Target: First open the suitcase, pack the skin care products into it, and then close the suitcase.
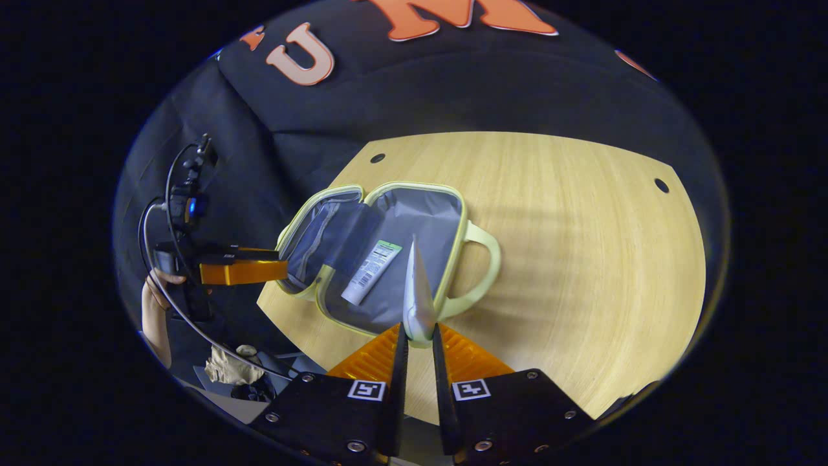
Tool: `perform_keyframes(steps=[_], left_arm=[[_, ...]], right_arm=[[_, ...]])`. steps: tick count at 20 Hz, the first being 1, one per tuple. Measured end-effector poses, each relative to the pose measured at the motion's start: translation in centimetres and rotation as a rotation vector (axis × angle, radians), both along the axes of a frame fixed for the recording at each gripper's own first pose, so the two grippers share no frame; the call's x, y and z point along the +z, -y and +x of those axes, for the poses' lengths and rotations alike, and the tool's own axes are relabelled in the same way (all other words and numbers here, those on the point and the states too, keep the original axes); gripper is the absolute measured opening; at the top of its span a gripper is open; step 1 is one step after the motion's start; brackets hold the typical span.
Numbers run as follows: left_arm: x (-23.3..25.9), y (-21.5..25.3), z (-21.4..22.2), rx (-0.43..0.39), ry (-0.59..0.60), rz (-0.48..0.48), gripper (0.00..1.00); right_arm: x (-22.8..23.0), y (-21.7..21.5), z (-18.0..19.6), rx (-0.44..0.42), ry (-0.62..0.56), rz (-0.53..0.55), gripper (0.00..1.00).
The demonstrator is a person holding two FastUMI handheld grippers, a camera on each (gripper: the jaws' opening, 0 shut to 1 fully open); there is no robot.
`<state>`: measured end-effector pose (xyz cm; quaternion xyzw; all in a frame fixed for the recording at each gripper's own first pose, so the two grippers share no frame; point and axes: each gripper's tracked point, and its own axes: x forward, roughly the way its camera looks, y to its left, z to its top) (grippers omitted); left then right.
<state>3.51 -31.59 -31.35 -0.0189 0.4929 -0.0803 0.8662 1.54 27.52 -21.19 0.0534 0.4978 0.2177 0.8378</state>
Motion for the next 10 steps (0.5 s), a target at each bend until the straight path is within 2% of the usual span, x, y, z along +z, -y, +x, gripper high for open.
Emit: perform_keyframes(steps=[4, 10], left_arm=[[2.9, -7.2, -4.5, 0.102, 0.006, -0.025, 0.98], [1.2, -13.2, -8.8, 0.217, -0.024, -0.059, 0.98]], right_arm=[[-1.9, -4.3, 1.3, 0.042, -0.127, 0.012, 0.24], [-7.8, -7.4, 1.9, 0.01, -0.287, -0.056, 0.24]])
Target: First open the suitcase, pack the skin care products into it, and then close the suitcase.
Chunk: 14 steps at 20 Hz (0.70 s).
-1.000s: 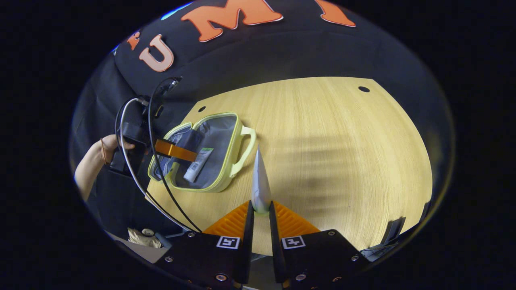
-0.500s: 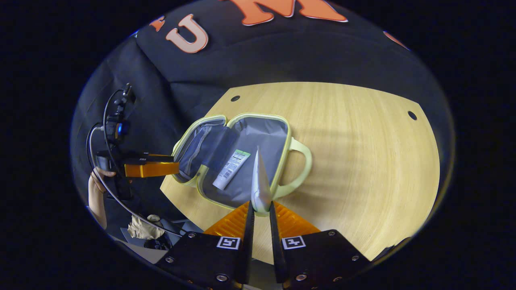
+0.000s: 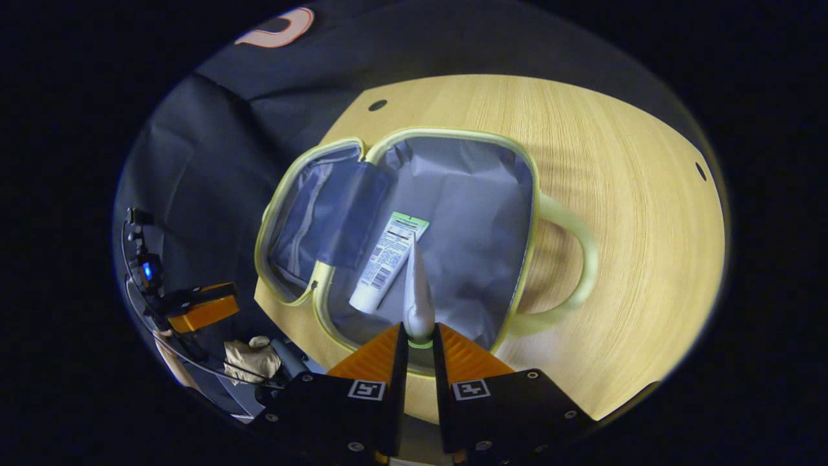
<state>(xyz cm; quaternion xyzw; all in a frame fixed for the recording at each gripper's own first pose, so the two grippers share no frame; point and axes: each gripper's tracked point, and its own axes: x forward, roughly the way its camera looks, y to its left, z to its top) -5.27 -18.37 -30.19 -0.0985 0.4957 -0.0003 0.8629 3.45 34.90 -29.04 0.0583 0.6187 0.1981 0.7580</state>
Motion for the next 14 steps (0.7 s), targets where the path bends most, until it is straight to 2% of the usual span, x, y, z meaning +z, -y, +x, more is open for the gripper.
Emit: perform_keyframes(steps=[3, 5, 6, 7, 8, 10, 14], left_arm=[[-0.3, -1.7, -1.1, 0.033, -0.005, -0.003, 0.98], [-0.7, -2.2, -1.6, 0.05, -0.01, -0.008, 0.98], [-1.0, -2.5, -1.7, 0.058, -0.01, -0.012, 0.98], [-1.0, -2.7, -1.7, 0.064, -0.008, -0.019, 0.98], [-1.1, -3.0, -1.7, 0.071, -0.006, -0.028, 0.98], [-1.2, -3.5, -1.1, 0.085, 0.007, -0.051, 0.98], [-1.1, -6.4, 1.6, 0.137, 0.083, -0.106, 0.98]], right_arm=[[-0.8, -0.5, 0.7, -0.012, 0.013, -0.028, 0.32], [-0.7, -0.9, 0.7, -0.007, 0.027, -0.028, 0.49], [-0.6, -1.1, 0.7, -0.009, 0.031, -0.026, 0.64], [-0.5, -1.1, 0.7, -0.012, 0.039, -0.028, 0.71], [-0.5, -1.0, 0.9, -0.016, 0.048, -0.033, 0.85], [-0.2, -0.8, 1.3, -0.025, 0.081, -0.04, 0.95], [0.8, -0.9, 2.1, -0.043, 0.157, -0.032, 0.96]])
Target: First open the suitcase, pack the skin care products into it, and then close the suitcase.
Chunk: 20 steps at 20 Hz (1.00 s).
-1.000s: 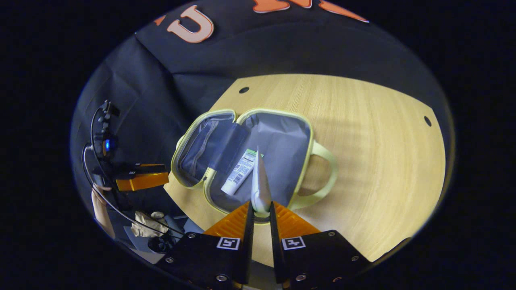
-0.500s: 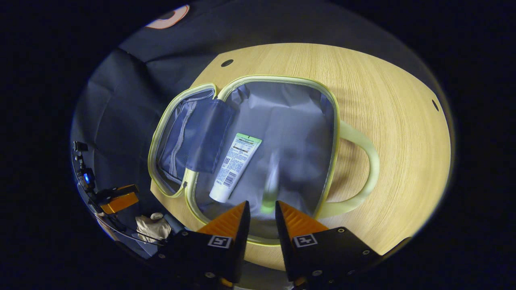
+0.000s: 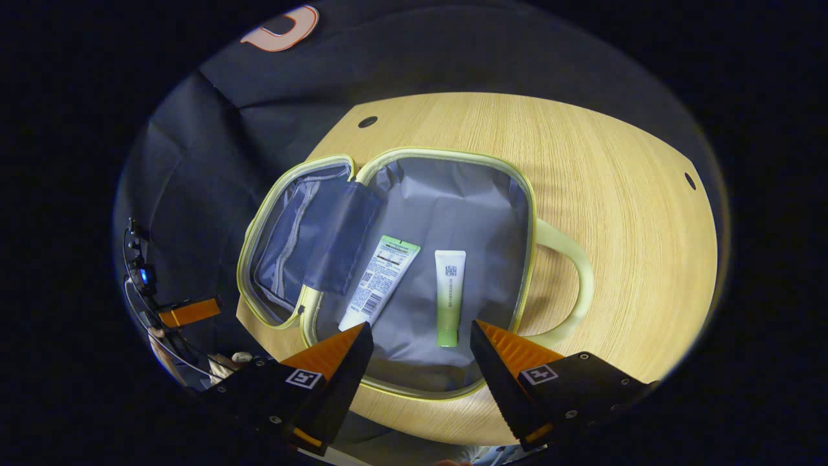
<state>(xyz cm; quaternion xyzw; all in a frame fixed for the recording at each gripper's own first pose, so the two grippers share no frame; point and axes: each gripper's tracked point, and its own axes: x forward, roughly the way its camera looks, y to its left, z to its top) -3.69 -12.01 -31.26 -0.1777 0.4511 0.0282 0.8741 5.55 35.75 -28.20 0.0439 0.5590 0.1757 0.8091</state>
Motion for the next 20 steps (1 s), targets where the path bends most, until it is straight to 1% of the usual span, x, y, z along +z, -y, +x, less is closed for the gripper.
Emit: perform_keyframes(steps=[4, 6, 8, 9, 13, 16, 17, 19, 20], left_arm=[[-1.2, -4.5, 3.2, 0.1, 0.027, -0.082, 0.98], [-2.0, -6.2, 5.5, 0.146, 0.048, -0.138, 0.98], [-3.2, -8.3, 7.4, 0.209, 0.047, -0.169, 0.98], [-3.7, -9.1, 8.4, 0.227, 0.049, -0.185, 0.98], [-5.5, -10.5, 11.5, 0.251, 0.038, -0.223, 0.98], [-6.4, -9.5, 13.8, 0.244, 0.058, -0.289, 0.98], [-6.6, -9.7, 14.5, 0.249, 0.071, -0.297, 0.98], [-6.7, -9.3, 15.7, 0.242, 0.091, -0.339, 0.95], [-7.0, -9.1, 15.9, 0.241, 0.087, -0.355, 0.85]], right_arm=[[0.7, 1.6, 0.8, -0.052, 0.064, -0.047, 0.96], [1.4, 1.9, 0.8, -0.079, 0.078, -0.037, 0.96], [2.4, 2.3, 1.2, -0.113, 0.107, -0.019, 0.96], [3.0, 2.6, 1.5, -0.128, 0.132, -0.015, 0.96], [4.9, 4.9, 2.3, -0.184, 0.225, -0.034, 0.96], [5.5, 6.7, 2.1, -0.219, 0.25, -0.053, 0.96], [5.4, 7.3, 2.0, -0.231, 0.254, -0.059, 0.96], [5.4, 8.4, 1.6, -0.26, 0.248, -0.068, 0.96], [5.4, 8.9, 1.5, -0.276, 0.246, -0.069, 0.96]])
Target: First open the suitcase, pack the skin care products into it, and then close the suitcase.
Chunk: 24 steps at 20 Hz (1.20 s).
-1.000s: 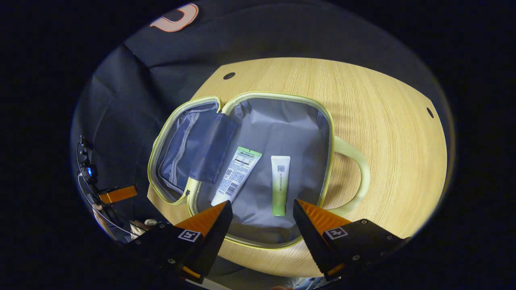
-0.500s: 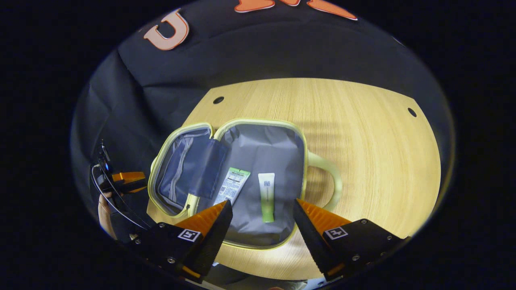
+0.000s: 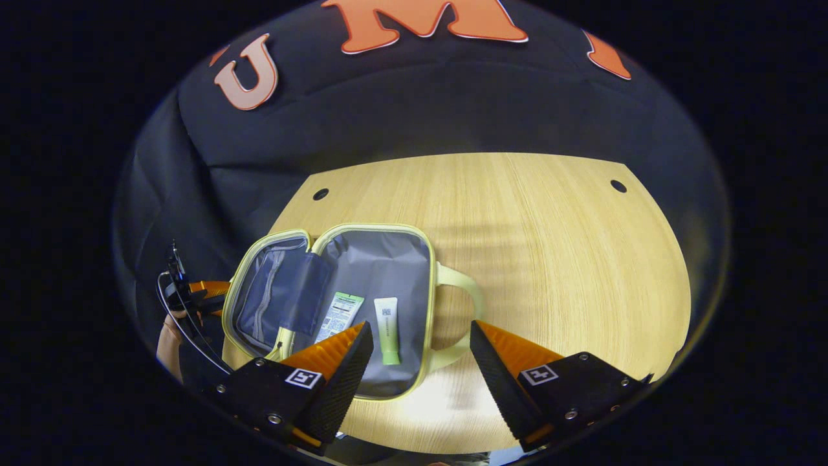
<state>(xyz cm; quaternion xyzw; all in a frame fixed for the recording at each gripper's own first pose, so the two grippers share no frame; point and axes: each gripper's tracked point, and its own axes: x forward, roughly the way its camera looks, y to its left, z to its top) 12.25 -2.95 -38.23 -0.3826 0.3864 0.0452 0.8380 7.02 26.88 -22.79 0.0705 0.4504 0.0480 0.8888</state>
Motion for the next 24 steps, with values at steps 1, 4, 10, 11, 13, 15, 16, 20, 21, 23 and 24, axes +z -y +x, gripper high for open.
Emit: perform_keyframes(steps=[1, 4, 10, 11, 13, 15, 16, 20, 21, 23, 24], left_arm=[[-0.3, 0.1, 0.2, -0.004, -0.002, -0.009, 0.83], [-2.2, -0.4, -0.3, 0.063, -0.116, 0.046, 0.21], [4.0, 2.1, -0.2, -0.04, -0.063, 0.305, 0.08], [5.8, 2.8, -0.2, -0.055, -0.052, 0.35, 0.08], [8.9, 4.3, -0.1, -0.08, -0.023, 0.43, 0.07], [11.9, 6.2, -0.2, -0.099, 0.003, 0.488, 0.07], [13.5, 7.3, -0.5, -0.109, 0.018, 0.515, 0.07], [18.4, 12.4, -1.1, -0.186, 0.066, 0.708, 0.07], [19.3, 13.8, -1.1, -0.204, 0.074, 0.756, 0.07], [20.9, 16.8, -1.3, -0.227, 0.082, 0.83, 0.07], [21.8, 18.3, -1.3, -0.239, 0.093, 0.862, 0.07]], right_arm=[[0.1, 0.5, 0.0, -0.013, 0.005, -0.005, 0.96], [0.9, 1.6, 0.5, -0.04, 0.054, -0.027, 0.96], [3.7, 3.8, 1.6, -0.096, 0.181, -0.084, 0.96], [4.4, 4.2, 1.9, -0.094, 0.211, -0.103, 0.96], [6.2, 5.4, 1.9, -0.088, 0.267, -0.13, 0.96], [7.6, 6.8, 2.1, -0.089, 0.322, -0.156, 0.96], [8.2, 7.5, 2.2, -0.093, 0.348, -0.171, 0.96], [10.0, 10.1, 2.6, -0.108, 0.439, -0.211, 0.96], [10.2, 10.7, 2.7, -0.106, 0.453, -0.211, 0.96], [10.8, 11.8, 2.6, -0.1, 0.475, -0.199, 0.96], [11.2, 12.6, 2.5, -0.099, 0.485, -0.193, 0.96]])
